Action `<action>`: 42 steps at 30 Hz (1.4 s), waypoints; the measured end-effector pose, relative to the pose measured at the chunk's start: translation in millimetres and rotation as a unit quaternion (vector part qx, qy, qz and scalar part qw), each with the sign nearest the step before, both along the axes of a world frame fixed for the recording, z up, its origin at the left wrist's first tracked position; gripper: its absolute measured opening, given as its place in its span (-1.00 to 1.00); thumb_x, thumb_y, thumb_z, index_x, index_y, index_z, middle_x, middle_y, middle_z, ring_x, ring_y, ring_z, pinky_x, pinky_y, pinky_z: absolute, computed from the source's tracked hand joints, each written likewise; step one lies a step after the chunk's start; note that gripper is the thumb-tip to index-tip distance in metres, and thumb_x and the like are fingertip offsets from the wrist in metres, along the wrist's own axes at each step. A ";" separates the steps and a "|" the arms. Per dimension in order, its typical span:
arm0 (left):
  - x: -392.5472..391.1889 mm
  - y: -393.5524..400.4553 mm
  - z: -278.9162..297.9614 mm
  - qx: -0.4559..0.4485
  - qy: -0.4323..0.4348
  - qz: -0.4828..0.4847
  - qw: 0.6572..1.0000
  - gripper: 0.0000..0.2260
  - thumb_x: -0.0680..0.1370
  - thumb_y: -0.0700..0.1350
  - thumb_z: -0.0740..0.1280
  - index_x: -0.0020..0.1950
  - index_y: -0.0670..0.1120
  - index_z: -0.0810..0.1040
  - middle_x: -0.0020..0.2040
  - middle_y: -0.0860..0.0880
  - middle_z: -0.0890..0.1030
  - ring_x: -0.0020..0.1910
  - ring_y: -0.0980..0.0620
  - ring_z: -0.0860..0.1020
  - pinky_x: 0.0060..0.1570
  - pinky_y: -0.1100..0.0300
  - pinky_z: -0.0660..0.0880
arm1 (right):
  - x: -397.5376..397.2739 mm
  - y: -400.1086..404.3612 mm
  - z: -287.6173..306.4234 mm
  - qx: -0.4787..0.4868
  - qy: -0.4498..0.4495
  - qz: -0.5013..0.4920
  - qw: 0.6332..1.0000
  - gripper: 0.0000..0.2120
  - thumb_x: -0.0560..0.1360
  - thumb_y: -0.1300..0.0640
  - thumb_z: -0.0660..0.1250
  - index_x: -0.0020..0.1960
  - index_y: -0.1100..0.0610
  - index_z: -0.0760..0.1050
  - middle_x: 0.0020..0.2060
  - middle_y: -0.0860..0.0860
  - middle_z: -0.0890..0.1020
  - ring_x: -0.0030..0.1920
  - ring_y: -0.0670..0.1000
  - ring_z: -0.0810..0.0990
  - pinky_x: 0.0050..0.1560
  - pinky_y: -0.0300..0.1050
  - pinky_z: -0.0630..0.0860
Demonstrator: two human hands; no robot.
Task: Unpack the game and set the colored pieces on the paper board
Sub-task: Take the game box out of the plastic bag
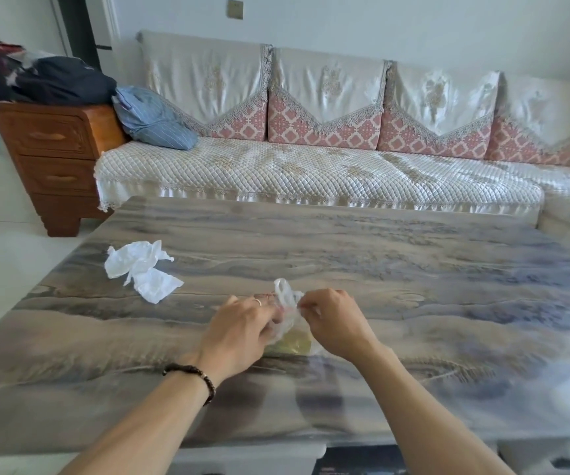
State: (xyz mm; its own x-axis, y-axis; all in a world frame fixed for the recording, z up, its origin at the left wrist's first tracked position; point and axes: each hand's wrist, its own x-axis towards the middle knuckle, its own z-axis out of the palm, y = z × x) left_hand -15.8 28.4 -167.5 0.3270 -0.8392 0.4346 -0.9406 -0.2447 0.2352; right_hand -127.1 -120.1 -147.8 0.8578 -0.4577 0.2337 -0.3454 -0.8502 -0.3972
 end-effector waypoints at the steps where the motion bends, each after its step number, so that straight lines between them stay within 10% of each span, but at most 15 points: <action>1: 2.4 6.3 -0.5 -0.004 -0.006 0.002 1.000 -0.87 0.41 -0.21 0.47 -0.11 -0.01 0.63 -0.18 0.05 0.66 -0.18 -0.02 0.62 -0.20 0.13 0.39 | -2.9 -3.1 -0.6 0.032 -0.033 -0.027 0.999 -0.82 0.50 0.21 0.24 -0.09 0.09 0.63 -0.18 -0.04 0.69 -0.11 0.05 0.61 -0.04 -0.02 0.54; 7: 21.8 49.6 -2.4 0.028 -0.039 0.046 0.998 -0.70 0.29 -0.37 0.37 -0.15 0.00 0.57 -0.18 0.08 0.56 -0.15 0.00 0.55 -0.18 0.17 0.39 | -23.4 -32.8 5.7 0.159 -0.093 -0.267 0.946 -0.75 0.49 0.22 0.20 0.14 0.14 0.51 -0.06 0.07 0.62 0.00 0.12 0.57 -0.02 -0.03 0.51; 10: 11.9 44.9 1.1 -0.015 -0.013 0.032 0.999 -0.60 0.37 -0.30 0.12 0.10 -0.06 0.57 0.01 0.03 0.57 -0.01 -0.01 0.51 -0.02 0.15 0.46 | -14.4 -18.6 9.2 0.080 -0.127 -0.227 0.962 -0.60 0.43 0.25 0.27 0.27 0.13 0.37 0.11 0.05 0.52 0.16 0.09 0.45 0.18 0.00 0.41; 13: -4.0 24.9 11.8 -0.044 0.001 -0.010 0.999 -0.64 0.47 -0.15 0.07 0.15 -0.07 0.56 0.04 0.01 0.59 -0.02 -0.02 0.51 -0.06 0.10 0.49 | 0.7 8.8 20.8 -0.028 -0.223 -0.094 0.970 -0.78 0.35 0.32 0.28 -0.06 0.10 0.46 -0.18 -0.05 0.55 -0.13 0.01 0.49 -0.13 -0.06 0.47; 16: -9.9 9.6 8.1 0.005 -0.031 -0.056 0.998 -0.72 0.57 0.04 0.12 0.08 0.02 0.58 0.12 0.02 0.60 0.10 -0.03 0.52 0.03 0.02 0.47 | 8.2 18.3 25.3 -0.044 -0.119 0.006 0.992 -0.84 0.39 0.27 0.22 -0.18 0.09 0.54 -0.34 -0.08 0.60 -0.30 -0.03 0.52 -0.35 -0.19 0.43; 19: -0.4 8.0 -6.0 0.083 -0.047 -0.024 0.995 -0.56 0.62 0.15 -0.03 0.04 0.06 0.62 0.12 0.06 0.62 0.20 0.03 0.47 0.17 0.02 0.35 | 14.3 0.3 15.4 -0.021 0.047 0.054 0.997 -0.74 0.48 0.22 0.15 -0.04 0.06 0.60 -0.14 -0.04 0.68 -0.06 0.03 0.61 -0.08 -0.04 0.54; 25: 23.4 12.5 -18.5 0.099 -0.100 0.116 0.983 -0.58 0.57 0.17 0.13 -0.22 -0.05 0.64 -0.25 -0.02 0.67 -0.27 -0.08 0.58 -0.14 0.05 0.48 | 28.4 -50.4 -8.6 0.080 0.179 0.024 0.980 -0.60 0.50 -0.02 0.30 0.28 0.12 0.50 0.21 0.04 0.58 0.22 0.06 0.53 0.21 -0.03 0.47; 31: 27.9 6.1 -20.7 0.178 0.092 0.081 0.976 -0.34 0.49 0.42 0.07 0.47 0.07 0.27 0.46 0.10 0.32 0.37 0.02 0.37 0.27 0.12 0.32 | 47.2 -59.7 -6.3 0.112 0.206 0.105 0.966 -0.61 0.28 -0.20 0.49 -0.05 0.05 0.62 -0.22 -0.04 0.64 -0.20 -0.02 0.59 -0.15 -0.11 0.54; 35: 26.1 0.5 -30.5 0.193 0.098 0.073 0.974 -0.02 0.29 0.52 0.15 0.54 -0.01 0.05 0.50 0.03 0.26 0.47 0.03 0.20 0.39 0.10 0.20 | 55.3 -48.6 -3.9 0.100 0.252 0.115 0.955 -0.48 0.20 -0.22 0.55 -0.01 0.02 0.46 -0.17 -0.12 0.59 -0.19 -0.12 0.55 -0.24 -0.24 0.45; 42: 34.1 2.8 -40.2 0.167 0.029 0.072 0.983 -0.05 0.33 0.50 0.23 0.55 0.04 0.01 0.47 0.05 0.32 0.44 0.04 0.26 0.35 0.10 0.22 | 56.2 -52.0 -4.2 0.239 0.272 0.117 0.925 -0.61 0.27 -0.09 0.57 -0.03 0.09 0.60 -0.13 -0.05 0.70 -0.10 -0.04 0.67 -0.05 -0.22 0.60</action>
State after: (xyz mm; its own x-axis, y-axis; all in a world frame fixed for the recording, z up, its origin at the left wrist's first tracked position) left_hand 18.3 31.2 -207.7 0.4697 -0.8747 0.1193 -0.8775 -0.4477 0.1718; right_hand -70.9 -172.1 -152.0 0.8777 -0.1847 -0.4422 -0.4337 -0.6988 -0.5689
